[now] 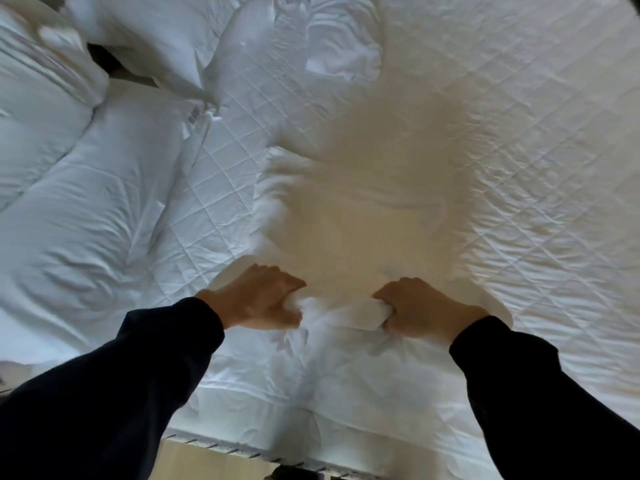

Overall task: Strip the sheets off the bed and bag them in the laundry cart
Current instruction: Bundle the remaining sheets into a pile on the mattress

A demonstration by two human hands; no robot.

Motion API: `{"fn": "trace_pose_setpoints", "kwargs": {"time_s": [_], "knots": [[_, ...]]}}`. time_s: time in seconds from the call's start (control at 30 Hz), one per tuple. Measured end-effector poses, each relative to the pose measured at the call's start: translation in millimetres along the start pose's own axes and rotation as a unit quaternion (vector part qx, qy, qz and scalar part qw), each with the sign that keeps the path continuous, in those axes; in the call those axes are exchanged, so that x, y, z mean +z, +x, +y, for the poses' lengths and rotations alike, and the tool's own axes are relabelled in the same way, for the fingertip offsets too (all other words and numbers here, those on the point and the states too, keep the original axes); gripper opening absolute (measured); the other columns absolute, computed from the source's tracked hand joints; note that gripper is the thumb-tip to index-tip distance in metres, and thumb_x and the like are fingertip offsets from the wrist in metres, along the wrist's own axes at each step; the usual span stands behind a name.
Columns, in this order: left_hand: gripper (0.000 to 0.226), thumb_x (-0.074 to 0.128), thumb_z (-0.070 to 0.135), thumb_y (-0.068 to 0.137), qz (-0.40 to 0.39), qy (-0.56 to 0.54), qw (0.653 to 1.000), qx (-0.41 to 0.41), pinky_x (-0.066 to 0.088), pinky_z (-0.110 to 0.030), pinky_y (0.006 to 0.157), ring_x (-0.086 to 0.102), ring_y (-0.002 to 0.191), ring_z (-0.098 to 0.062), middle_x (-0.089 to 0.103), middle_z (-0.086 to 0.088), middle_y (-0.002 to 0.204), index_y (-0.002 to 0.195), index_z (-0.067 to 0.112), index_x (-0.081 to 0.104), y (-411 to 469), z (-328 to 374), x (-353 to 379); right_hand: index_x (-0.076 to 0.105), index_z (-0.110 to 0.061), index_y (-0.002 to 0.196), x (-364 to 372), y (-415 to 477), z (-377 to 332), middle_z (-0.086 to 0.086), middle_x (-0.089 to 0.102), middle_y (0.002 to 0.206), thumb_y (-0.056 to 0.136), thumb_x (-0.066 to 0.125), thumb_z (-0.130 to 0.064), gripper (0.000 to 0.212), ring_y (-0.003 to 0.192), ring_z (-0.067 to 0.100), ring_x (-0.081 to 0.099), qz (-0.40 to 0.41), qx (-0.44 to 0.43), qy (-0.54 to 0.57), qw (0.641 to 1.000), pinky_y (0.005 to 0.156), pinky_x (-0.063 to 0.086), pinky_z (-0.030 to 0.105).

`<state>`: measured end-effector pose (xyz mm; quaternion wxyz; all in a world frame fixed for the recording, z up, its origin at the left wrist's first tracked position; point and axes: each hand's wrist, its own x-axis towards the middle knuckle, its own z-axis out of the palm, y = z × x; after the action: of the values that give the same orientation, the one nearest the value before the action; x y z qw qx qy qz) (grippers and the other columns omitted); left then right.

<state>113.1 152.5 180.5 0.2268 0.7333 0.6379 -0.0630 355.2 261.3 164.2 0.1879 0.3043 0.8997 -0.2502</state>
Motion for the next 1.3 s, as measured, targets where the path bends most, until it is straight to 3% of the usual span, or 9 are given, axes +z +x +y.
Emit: {"fn": "trace_pose_setpoints", "kwargs": {"time_s": [0.2, 0.37, 0.53, 0.63, 0.73, 0.87, 1.07, 1.17, 1.3], "knots": [[0.043, 0.056, 0.043, 0.083, 0.056, -0.031, 0.995, -0.071, 0.044, -0.035, 0.086, 0.059, 0.104, -0.019, 0.063, 0.010, 0.111, 0.125, 0.036, 0.048, 41, -25, -27, 0.066, -0.013, 0.086, -40, 32, 26, 0.006, 0.069, 0.085, 0.073, 0.063, -0.013, 0.014, 0.084, 0.027, 0.065, 0.009, 0.061, 0.081, 0.995, 0.069, 0.051, 0.034], [0.042, 0.050, 0.031, 0.090, 0.273, 0.078, 0.948, -0.144, 0.035, -0.052, 0.100, 0.055, 0.117, -0.033, 0.057, -0.010, 0.129, 0.130, 0.018, 0.054, 86, -51, -15, 0.050, -0.019, 0.116, -80, 79, 39, 0.006, 0.060, 0.111, 0.082, 0.063, -0.031, 0.039, 0.102, 0.029, 0.058, 0.134, 0.115, -0.067, 0.982, 0.082, 0.040, 0.036], [0.078, 0.040, 0.061, 0.092, 0.046, 0.011, 0.975, -0.218, -0.001, -0.063, 0.111, -0.006, 0.148, -0.026, -0.009, -0.002, 0.161, 0.153, 0.032, 0.000, 109, -68, 14, 0.037, -0.021, 0.136, -45, 129, 39, 0.009, 0.037, 0.139, 0.095, 0.035, -0.053, 0.052, 0.130, 0.031, 0.034, 0.130, 0.087, -0.155, 0.976, 0.106, 0.022, 0.055], [0.076, 0.039, 0.059, 0.093, 0.016, -0.036, 0.956, -0.289, 0.007, -0.067, 0.111, 0.000, 0.147, -0.031, -0.003, -0.007, 0.161, 0.151, 0.037, -0.005, 121, -91, 30, 0.019, -0.021, 0.146, -13, 150, 57, 0.009, 0.019, 0.150, 0.093, 0.031, -0.062, 0.067, 0.138, 0.034, 0.017, 0.054, 0.130, -0.127, 0.982, 0.108, 0.013, 0.062], [0.076, 0.037, 0.063, 0.092, 0.057, -0.168, 0.920, -0.349, 0.018, -0.062, 0.111, 0.019, 0.143, -0.031, 0.017, -0.011, 0.156, 0.152, 0.033, 0.001, 136, -105, 39, 0.016, -0.024, 0.147, 8, 165, 72, 0.009, 0.014, 0.153, 0.095, 0.030, -0.056, 0.062, 0.142, 0.035, 0.012, 0.068, 0.174, -0.083, 0.979, 0.106, 0.014, 0.065], [0.086, 0.053, 0.062, 0.082, 0.128, -0.182, 0.896, -0.384, 0.022, -0.056, 0.110, 0.029, 0.135, -0.032, 0.029, -0.011, 0.145, 0.148, 0.022, 0.015, 159, -96, 50, 0.057, -0.003, 0.123, 22, 190, 47, 0.028, 0.048, 0.133, 0.082, 0.032, -0.037, 0.059, 0.122, 0.050, 0.045, 0.150, 0.191, -0.075, 0.967, 0.095, 0.032, 0.073], [0.041, 0.063, 0.034, 0.073, 0.198, -0.089, 0.893, -0.394, 0.031, -0.037, 0.089, 0.042, 0.106, -0.029, 0.040, -0.006, 0.110, 0.104, 0.016, 0.045, 167, -84, 55, 0.034, -0.013, 0.145, 37, 218, 12, 0.019, 0.013, 0.158, 0.094, 0.046, -0.042, 0.060, 0.145, 0.042, 0.008, 0.221, 0.022, -0.052, 0.974, 0.113, 0.002, 0.059], [0.012, 0.051, 0.005, 0.078, 0.217, -0.175, 0.887, -0.367, 0.036, -0.030, 0.071, 0.051, 0.085, -0.027, 0.047, -0.004, 0.090, 0.086, 0.010, 0.045, 165, -89, 46, 0.046, -0.012, 0.136, 43, 219, -9, 0.018, 0.029, 0.153, 0.090, 0.053, -0.036, 0.052, 0.144, 0.038, 0.020, 0.215, -0.032, -0.013, 0.976, 0.116, 0.008, 0.058], [0.011, 0.049, -0.005, 0.069, 0.254, -0.289, 0.829, -0.407, 0.032, -0.027, 0.052, 0.048, 0.058, -0.024, 0.052, -0.004, 0.060, 0.068, 0.006, 0.053, 156, -110, 35, 0.024, -0.014, 0.149, 49, 217, -38, 0.014, 0.014, 0.159, 0.092, 0.052, -0.036, 0.067, 0.147, 0.030, 0.010, 0.193, -0.076, 0.032, 0.978, 0.115, 0.000, 0.060]]}}
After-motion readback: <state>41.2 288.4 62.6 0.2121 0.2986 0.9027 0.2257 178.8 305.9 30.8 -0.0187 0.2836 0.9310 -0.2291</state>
